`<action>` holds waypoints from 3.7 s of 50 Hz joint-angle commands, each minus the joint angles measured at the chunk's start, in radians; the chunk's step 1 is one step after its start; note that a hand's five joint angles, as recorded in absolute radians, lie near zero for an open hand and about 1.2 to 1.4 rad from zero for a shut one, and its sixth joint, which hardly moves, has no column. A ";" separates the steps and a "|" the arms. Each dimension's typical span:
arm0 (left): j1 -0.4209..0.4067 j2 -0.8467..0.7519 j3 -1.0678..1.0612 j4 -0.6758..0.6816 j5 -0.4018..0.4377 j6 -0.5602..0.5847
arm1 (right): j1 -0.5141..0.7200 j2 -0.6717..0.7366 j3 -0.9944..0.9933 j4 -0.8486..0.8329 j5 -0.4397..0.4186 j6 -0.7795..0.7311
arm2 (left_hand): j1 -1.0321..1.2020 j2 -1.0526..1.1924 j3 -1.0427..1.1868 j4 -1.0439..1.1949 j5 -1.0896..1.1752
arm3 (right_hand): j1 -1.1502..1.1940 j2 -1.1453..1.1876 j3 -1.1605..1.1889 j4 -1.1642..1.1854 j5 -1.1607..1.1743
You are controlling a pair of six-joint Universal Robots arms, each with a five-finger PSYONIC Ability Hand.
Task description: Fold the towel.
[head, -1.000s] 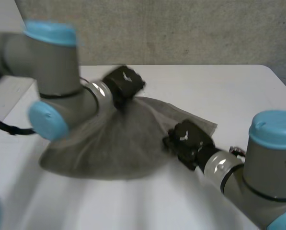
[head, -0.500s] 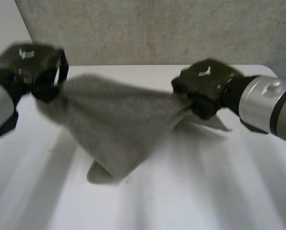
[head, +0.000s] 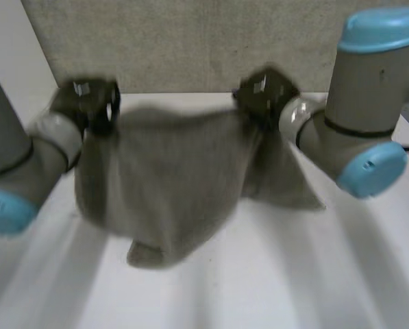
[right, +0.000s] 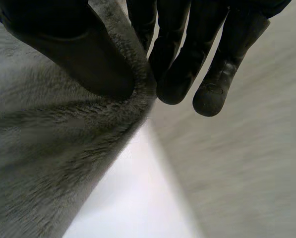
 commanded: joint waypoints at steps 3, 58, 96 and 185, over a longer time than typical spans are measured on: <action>0.009 -0.002 0.371 0.085 -0.217 -0.205 | 0.016 -0.109 -0.107 -0.411 0.051 -0.005 | 0.218 0.179 0.180 0.177 0.203 | 0.066 0.078 0.062 0.048 0.038; 0.107 0.099 -0.393 0.102 -0.201 -0.219 | -0.045 -0.189 0.726 -0.356 -0.127 0.523 | 0.218 0.179 0.180 0.177 0.203 | -1.075 -1.063 -1.079 -1.092 -1.103; 0.098 0.259 -0.344 0.064 -0.121 -0.260 | 0.107 0.103 0.631 -0.595 -0.064 0.856 | 0.218 0.179 0.180 0.177 0.203 | -1.156 -1.144 -1.160 -1.174 -1.184; 0.124 0.297 -0.228 -0.036 -0.121 -0.392 | 0.139 0.248 0.426 -0.545 -0.058 1.014 | 0.218 0.179 0.180 0.177 0.203 | -1.122 -1.110 -1.126 -1.140 -1.150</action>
